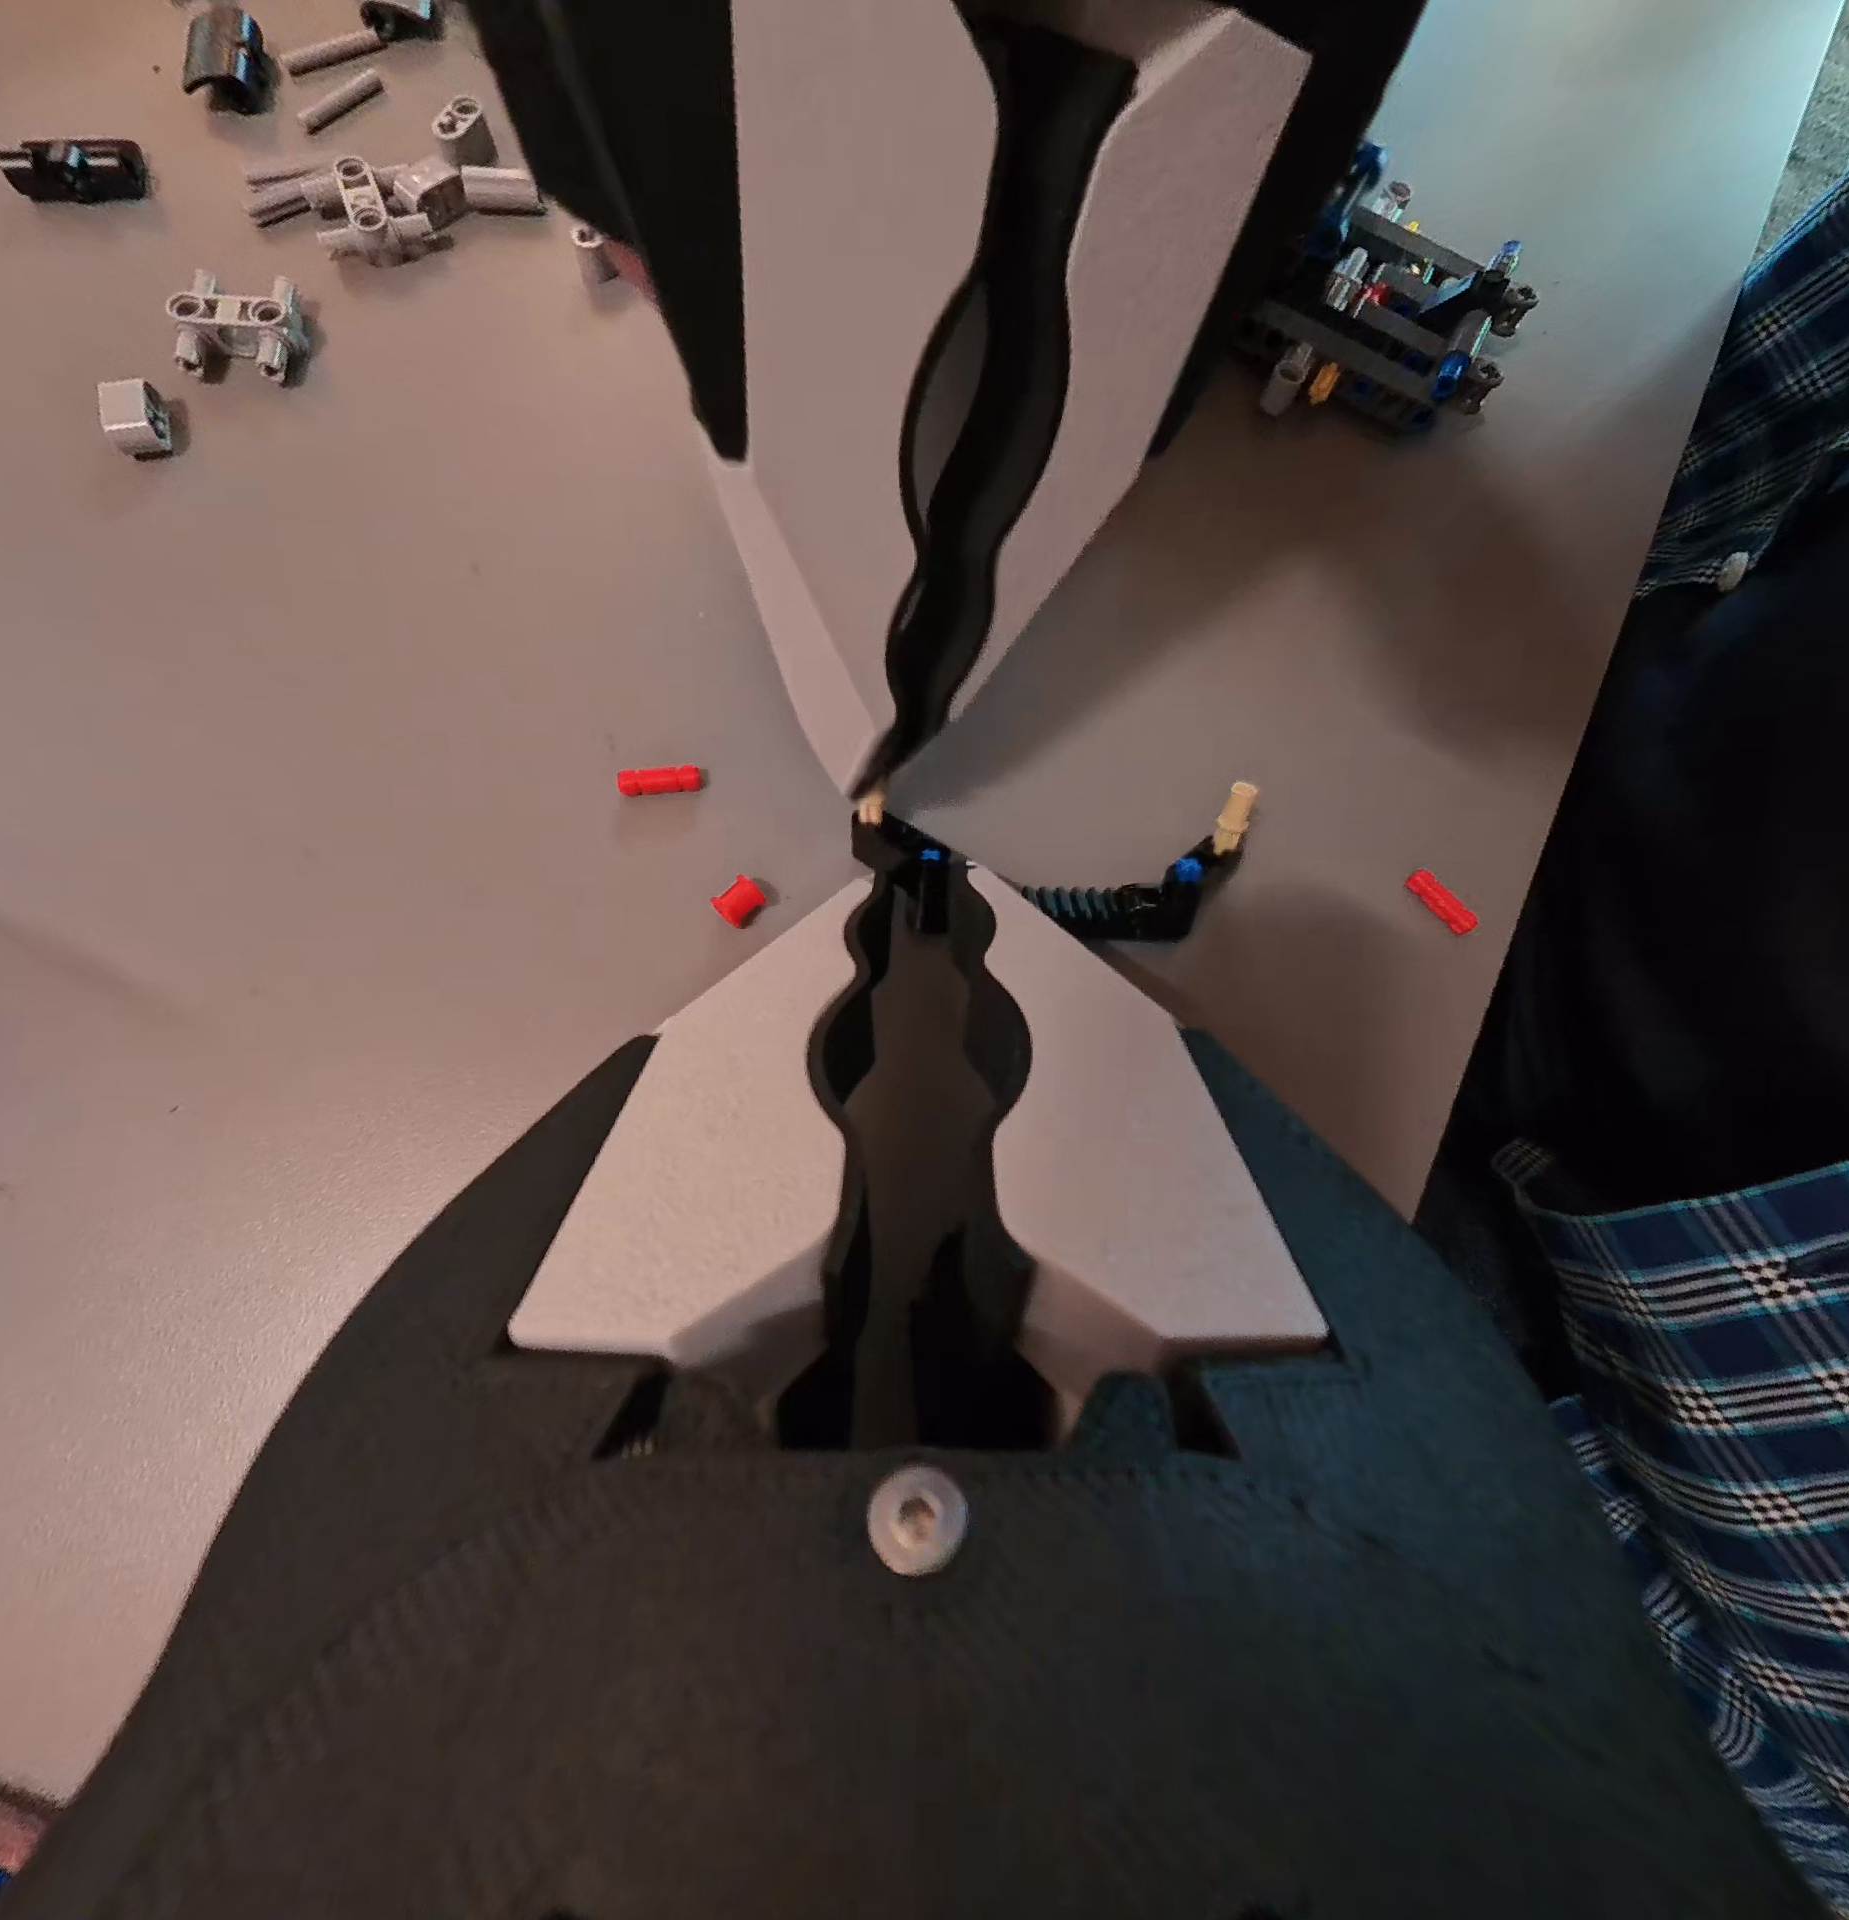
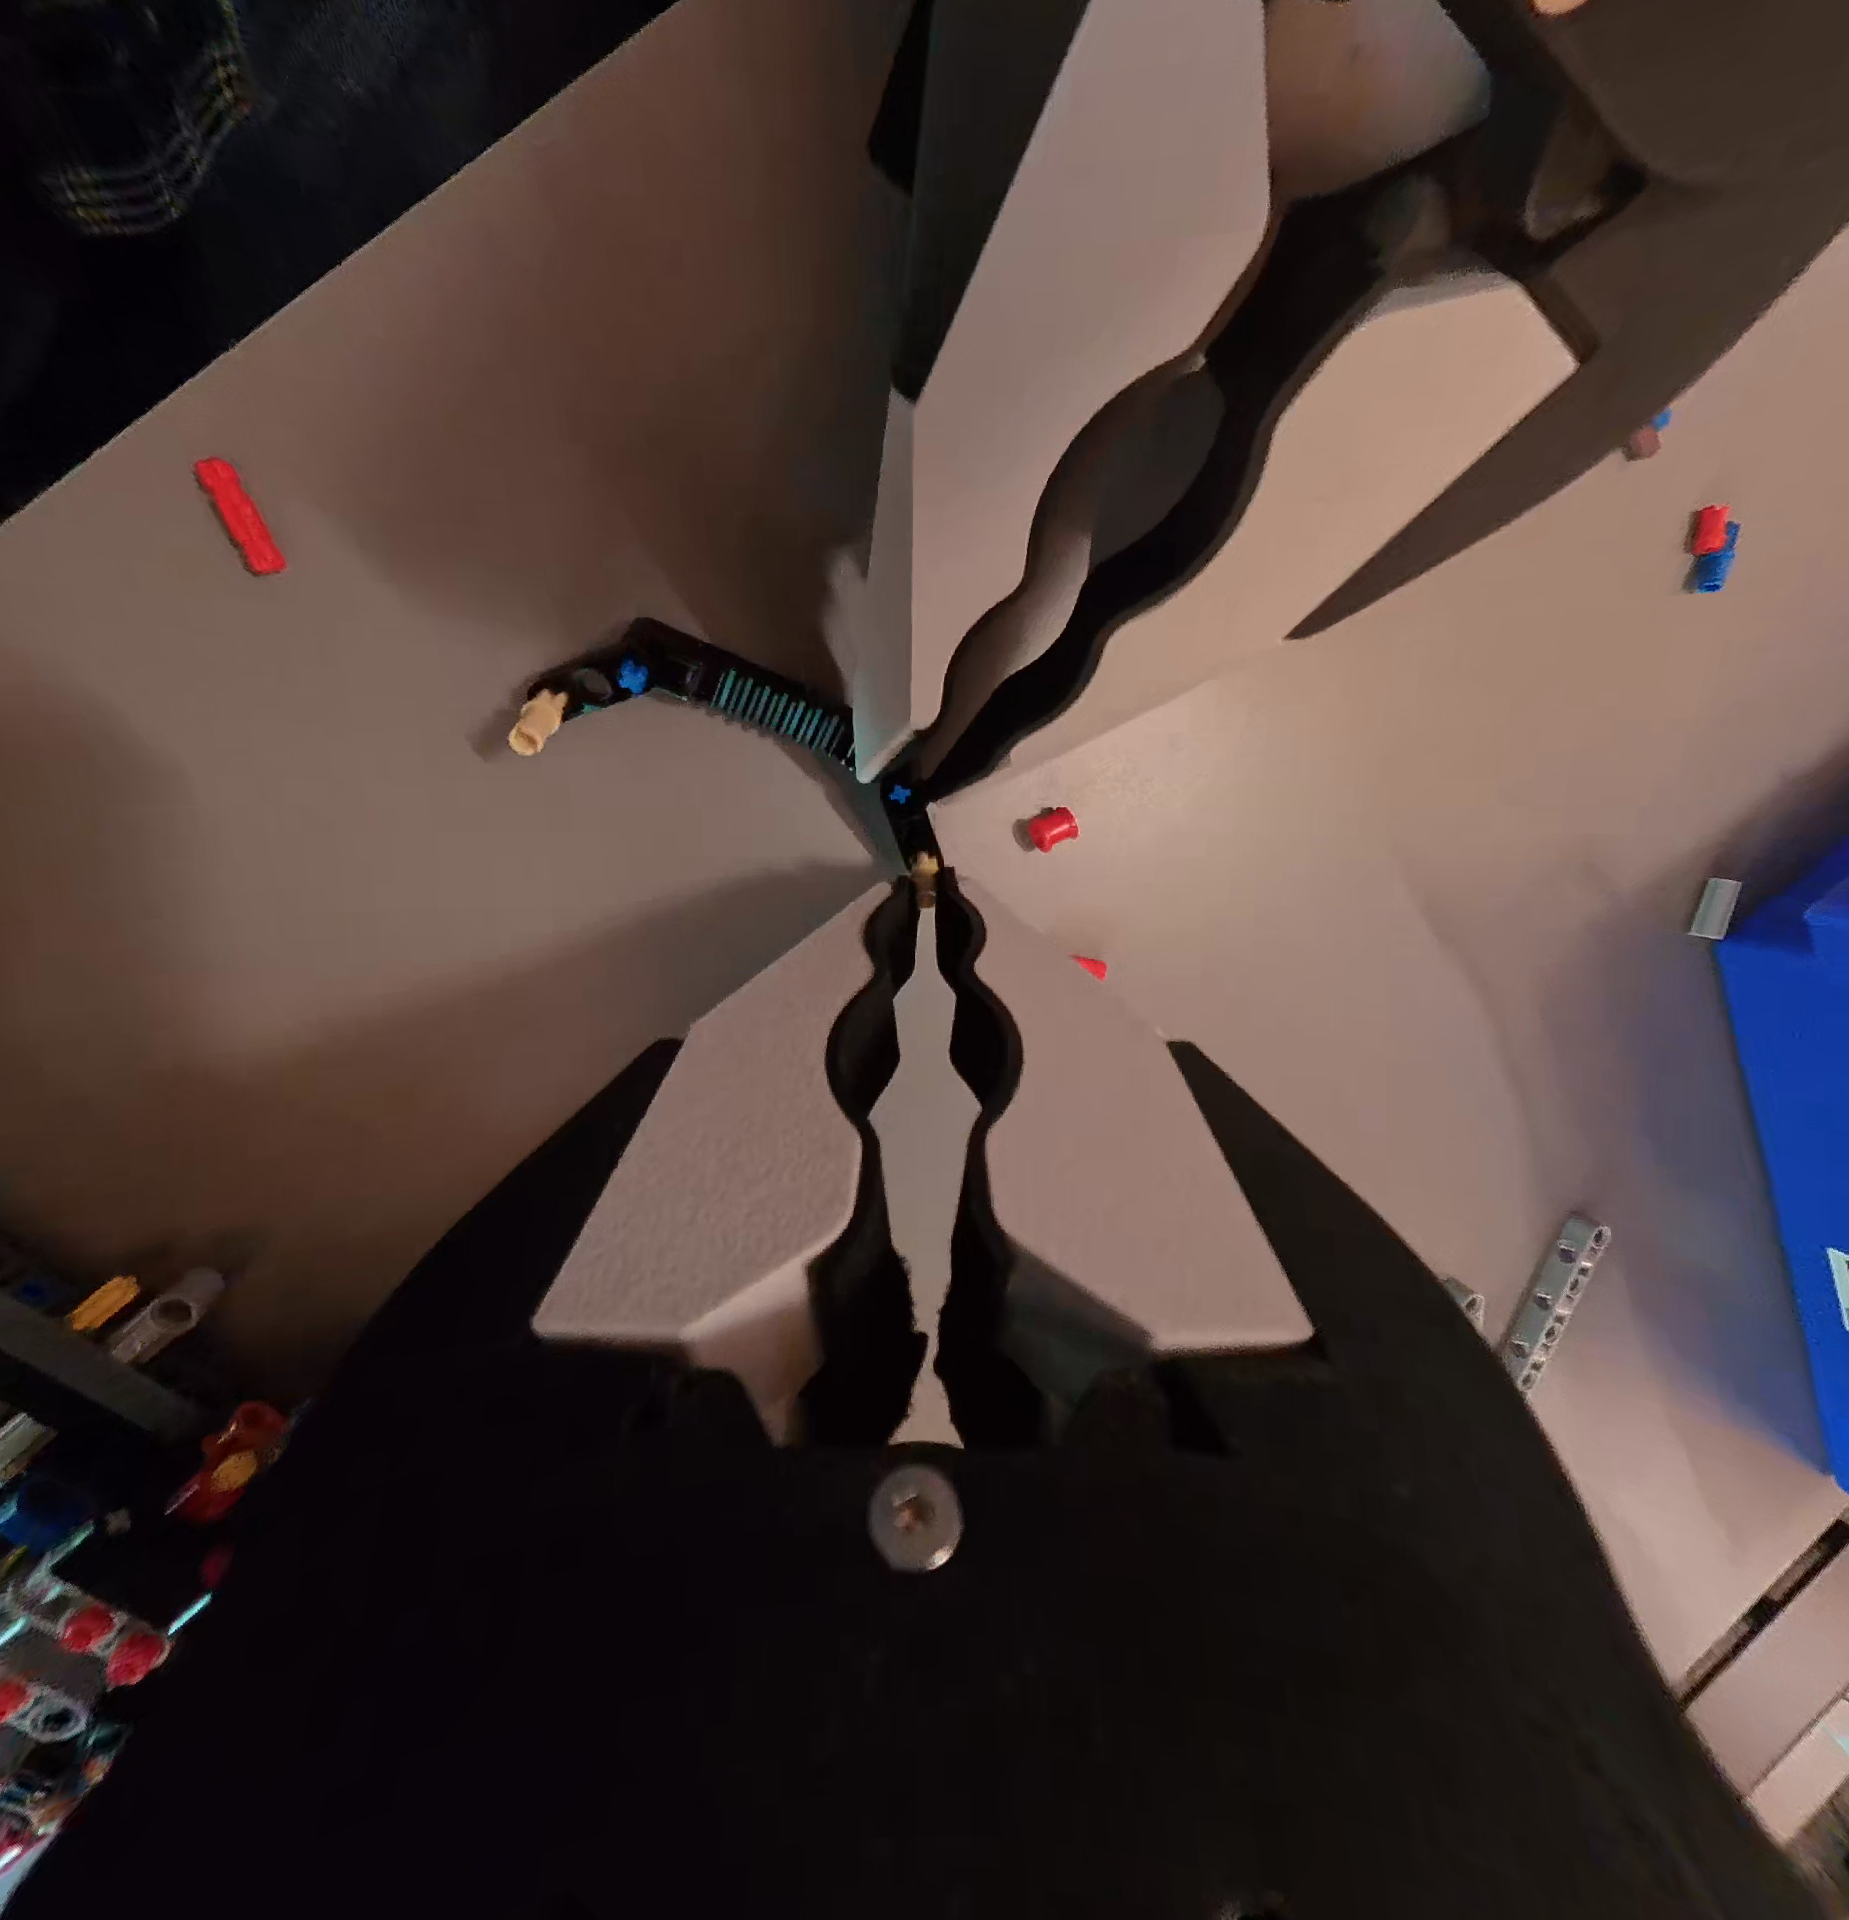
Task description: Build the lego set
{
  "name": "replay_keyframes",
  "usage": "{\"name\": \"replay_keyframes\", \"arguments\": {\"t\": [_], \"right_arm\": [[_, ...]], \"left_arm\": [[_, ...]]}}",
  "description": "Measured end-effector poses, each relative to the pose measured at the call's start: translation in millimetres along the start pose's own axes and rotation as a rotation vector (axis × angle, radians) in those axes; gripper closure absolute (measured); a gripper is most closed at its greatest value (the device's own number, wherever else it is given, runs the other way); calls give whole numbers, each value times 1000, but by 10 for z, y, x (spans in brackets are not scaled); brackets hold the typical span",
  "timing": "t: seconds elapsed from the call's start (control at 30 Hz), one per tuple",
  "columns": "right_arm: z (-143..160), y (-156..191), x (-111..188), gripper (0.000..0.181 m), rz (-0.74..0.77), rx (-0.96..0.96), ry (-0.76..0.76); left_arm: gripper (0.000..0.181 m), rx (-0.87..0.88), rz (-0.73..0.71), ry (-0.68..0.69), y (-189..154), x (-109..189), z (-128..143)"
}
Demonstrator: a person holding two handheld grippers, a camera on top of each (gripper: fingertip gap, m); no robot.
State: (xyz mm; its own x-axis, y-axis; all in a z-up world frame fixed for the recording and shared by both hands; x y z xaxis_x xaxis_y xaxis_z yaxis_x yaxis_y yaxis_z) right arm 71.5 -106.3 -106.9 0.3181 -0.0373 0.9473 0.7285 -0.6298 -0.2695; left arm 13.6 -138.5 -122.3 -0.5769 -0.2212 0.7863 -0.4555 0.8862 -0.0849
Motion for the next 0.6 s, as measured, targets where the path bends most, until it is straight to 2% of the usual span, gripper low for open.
{"name": "replay_keyframes", "arguments": {"t": [0.27, 0.43, 0.6], "right_arm": [[-29, -10, -41, 180, -13, 1, 27], [-13, -44, -41, 180, -91, -104, 4], [9, -72, 148, 165, -64, -211, -22]], "left_arm": [[170, 3, 6, 0, -2, -1, 0], [170, 12, 11, -2, 5, 1, -2], [171, 15, -31, -7, 13, 3, -6]]}}
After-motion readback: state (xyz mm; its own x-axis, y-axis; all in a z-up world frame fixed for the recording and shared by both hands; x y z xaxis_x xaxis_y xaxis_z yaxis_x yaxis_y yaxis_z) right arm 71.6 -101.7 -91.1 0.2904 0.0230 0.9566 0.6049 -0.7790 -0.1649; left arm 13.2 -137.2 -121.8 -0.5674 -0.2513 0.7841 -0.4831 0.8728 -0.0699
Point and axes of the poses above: each gripper's, where its closed fingertips meet, x back along the fingers, z out of its underside, y = z × x across the jaws, the point moved 5 cm from there along x, back along the fingers, and after that the axes turned 10 degrees about y, right-handed, at the moved point
